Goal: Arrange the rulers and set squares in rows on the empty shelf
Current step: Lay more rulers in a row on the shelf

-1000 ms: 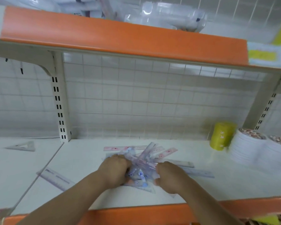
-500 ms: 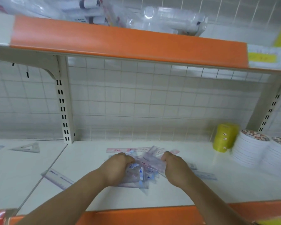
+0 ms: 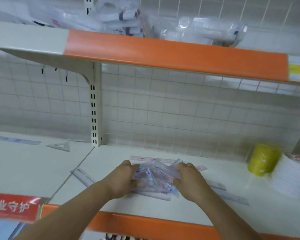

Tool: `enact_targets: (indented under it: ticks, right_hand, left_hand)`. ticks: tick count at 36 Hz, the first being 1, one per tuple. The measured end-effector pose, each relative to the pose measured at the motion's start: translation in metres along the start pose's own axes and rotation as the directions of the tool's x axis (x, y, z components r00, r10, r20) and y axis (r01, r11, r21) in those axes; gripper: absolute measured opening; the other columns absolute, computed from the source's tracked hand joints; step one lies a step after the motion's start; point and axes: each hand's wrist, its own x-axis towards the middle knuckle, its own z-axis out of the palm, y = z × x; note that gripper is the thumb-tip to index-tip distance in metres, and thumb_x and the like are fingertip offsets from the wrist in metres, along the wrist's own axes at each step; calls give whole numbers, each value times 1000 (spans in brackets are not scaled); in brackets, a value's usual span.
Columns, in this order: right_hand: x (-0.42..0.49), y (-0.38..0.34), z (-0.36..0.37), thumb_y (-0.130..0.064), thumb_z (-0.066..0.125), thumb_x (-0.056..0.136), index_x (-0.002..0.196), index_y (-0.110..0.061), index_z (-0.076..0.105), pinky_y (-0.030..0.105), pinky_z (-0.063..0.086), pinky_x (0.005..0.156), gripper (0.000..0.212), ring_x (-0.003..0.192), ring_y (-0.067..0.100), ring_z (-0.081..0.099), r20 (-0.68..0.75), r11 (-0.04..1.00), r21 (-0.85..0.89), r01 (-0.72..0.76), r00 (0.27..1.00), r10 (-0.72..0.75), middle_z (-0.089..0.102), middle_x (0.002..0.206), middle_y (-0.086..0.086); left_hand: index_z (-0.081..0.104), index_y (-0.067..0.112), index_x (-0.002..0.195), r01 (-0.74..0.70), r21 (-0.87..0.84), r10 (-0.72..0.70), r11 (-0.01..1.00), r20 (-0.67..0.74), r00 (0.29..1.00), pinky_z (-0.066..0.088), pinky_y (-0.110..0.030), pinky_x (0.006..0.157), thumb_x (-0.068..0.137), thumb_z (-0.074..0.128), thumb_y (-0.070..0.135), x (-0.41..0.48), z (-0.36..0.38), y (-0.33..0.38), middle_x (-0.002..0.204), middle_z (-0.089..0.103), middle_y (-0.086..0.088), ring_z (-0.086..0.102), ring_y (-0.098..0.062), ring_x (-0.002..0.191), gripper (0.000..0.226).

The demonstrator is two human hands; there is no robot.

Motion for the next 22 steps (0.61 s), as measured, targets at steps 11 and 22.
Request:
enact_targets:
  ticks: [11, 22]
  right_hand:
    - [5, -78, 24, -24, 51, 93, 127, -18, 50, 31, 45, 94, 35, 116, 23, 53, 44, 987, -19, 159, 987, -158, 51, 128, 5]
    - [-9, -217, 52, -36, 50, 96, 130, -21, 45, 33, 44, 91, 37, 110, 24, 53, 52, 968, 34, 249, 967, -250, 47, 126, 3]
  left_hand:
    - [44, 15, 136, 190, 56, -187, 980, -55, 981, 42, -28, 94, 95, 55, 38, -63, -33, -53, 121, 44, -8, 54, -25, 109, 48]
    - [38, 16, 143, 326, 59, -315, 944, -140, 939, 37, -25, 96, 96, 54, 37, -167, -94, -148, 127, 44, -8, 51, -23, 114, 54]
